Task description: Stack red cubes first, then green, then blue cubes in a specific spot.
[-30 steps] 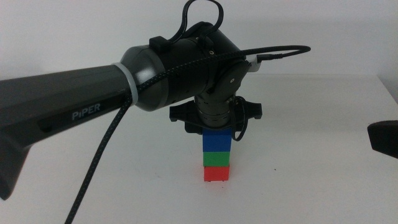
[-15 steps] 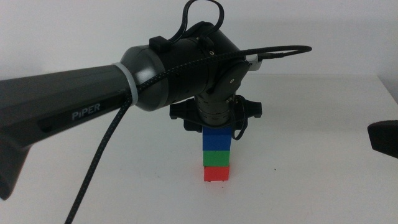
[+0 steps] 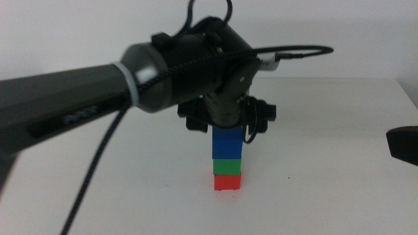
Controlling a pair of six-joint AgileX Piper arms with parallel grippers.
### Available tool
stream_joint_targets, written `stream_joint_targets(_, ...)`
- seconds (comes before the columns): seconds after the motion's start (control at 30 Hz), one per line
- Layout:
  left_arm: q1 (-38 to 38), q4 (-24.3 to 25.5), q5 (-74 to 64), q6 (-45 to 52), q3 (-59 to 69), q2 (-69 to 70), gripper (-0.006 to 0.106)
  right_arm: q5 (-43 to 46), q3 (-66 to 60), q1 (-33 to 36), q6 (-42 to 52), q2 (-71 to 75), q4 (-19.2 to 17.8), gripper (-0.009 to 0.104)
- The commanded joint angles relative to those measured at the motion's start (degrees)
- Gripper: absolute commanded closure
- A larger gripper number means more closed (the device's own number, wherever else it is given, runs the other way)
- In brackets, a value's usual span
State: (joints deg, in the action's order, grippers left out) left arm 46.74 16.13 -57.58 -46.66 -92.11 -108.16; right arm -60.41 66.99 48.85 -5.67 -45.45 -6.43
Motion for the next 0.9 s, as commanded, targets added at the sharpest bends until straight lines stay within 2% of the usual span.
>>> stream_joint_targets(0.0,0.1,0.4,0.1,2.1,-1.3,3.3,0.007,0.4,-0.1,-0.3,0.1,0.0,-0.3,0.002)
stream_joint_targets(0.3,0.1,-0.6,-3.5,12.4,-1.3,20.2,0.007,0.4,-0.1,-0.3,0.1,0.0,-0.3,0.002)
stream_joint_targets(0.43,0.1,2.7,-12.4,16.8,-1.3,29.3,0.007,0.4,-0.1,-0.3,0.1,0.0,-0.3,0.002)
stream_joint_targets(0.7,-4.5,9.8,-12.4,30.6,4.4,49.9,0.007,0.5,-0.1,-0.3,0.1,0.0,-0.3,0.002)
stream_joint_targets(0.77,-11.0,7.6,-12.4,34.2,6.7,54.0,0.007,0.5,-0.1,-0.3,0.1,0.0,-0.3,0.002)
stream_joint_targets(0.87,-26.8,-6.6,-6.9,46.1,12.2,60.5,0.007,0.5,-0.1,-0.3,0.1,0.0,-0.3,0.002)
